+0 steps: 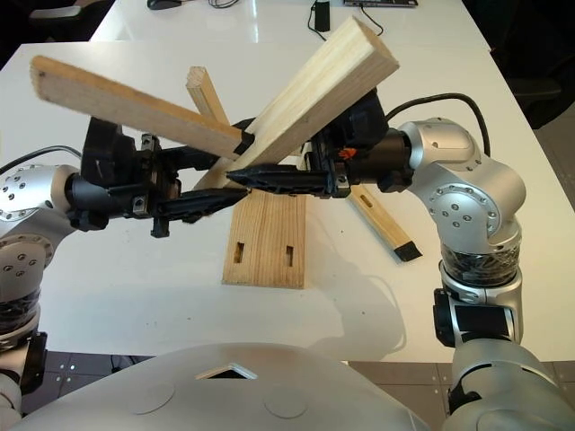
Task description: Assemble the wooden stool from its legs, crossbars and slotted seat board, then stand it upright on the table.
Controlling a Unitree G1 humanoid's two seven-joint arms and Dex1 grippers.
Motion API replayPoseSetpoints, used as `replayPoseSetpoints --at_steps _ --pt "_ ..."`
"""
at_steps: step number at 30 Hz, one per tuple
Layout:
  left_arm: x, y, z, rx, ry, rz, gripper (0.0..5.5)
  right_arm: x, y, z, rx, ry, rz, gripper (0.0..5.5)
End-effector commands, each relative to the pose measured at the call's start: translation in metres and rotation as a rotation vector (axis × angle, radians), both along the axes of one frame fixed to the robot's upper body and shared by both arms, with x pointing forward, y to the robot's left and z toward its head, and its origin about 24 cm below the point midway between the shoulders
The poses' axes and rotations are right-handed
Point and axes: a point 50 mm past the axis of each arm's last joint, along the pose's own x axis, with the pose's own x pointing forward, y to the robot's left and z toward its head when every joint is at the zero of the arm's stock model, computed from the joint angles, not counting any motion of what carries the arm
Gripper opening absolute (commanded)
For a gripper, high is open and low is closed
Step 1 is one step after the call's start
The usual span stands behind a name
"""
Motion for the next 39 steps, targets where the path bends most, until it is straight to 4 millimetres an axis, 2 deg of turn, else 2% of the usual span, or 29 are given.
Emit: replayPoseSetpoints --at_steps 1,2,8,12,15,18,21,28,32,39 --pt "0.003 0.004 -0.019 0.123 0.010 0.052 3.13 0.002 -0.009 0.013 0.005 -0.063 -0.036 2.00" --pt "0.003 0.006 -0.025 0.152 0.010 0.055 3.34 0.003 -0.012 0.015 0.005 -0.065 -0.046 2.00" --pt "0.001 0.025 -0.061 0.290 0.056 0.105 3.36 0.003 -0.031 0.016 -0.070 -0.052 -0.092 2.00" --pt "-0.011 0.051 -0.087 0.348 0.139 0.197 3.36 0.001 -0.043 0.009 -0.146 0.001 -0.090 2.00" --pt "-0.024 0.070 -0.117 0.435 0.203 0.288 3.36 -0.005 -0.053 -0.005 -0.245 0.054 -0.064 2.00" --pt "-0.032 0.071 -0.141 0.494 0.224 0.339 3.36 -0.009 -0.057 -0.017 -0.336 0.090 -0.029 2.00" --pt "-0.037 0.062 -0.155 0.508 0.228 0.345 3.36 -0.012 -0.061 -0.030 -0.418 0.112 0.010 2.00" --pt "-0.046 0.056 -0.167 0.511 0.240 0.365 3.36 -0.008 -0.063 -0.055 -0.479 0.165 0.035 2.00" --pt "-0.047 0.049 -0.168 0.498 0.241 0.334 3.36 0.000 -0.062 -0.063 -0.457 0.174 -0.008 2.00" --pt "-0.048 0.039 -0.172 0.484 0.238 0.318 3.36 -0.001 -0.057 -0.075 -0.477 0.182 -0.008 2.00"
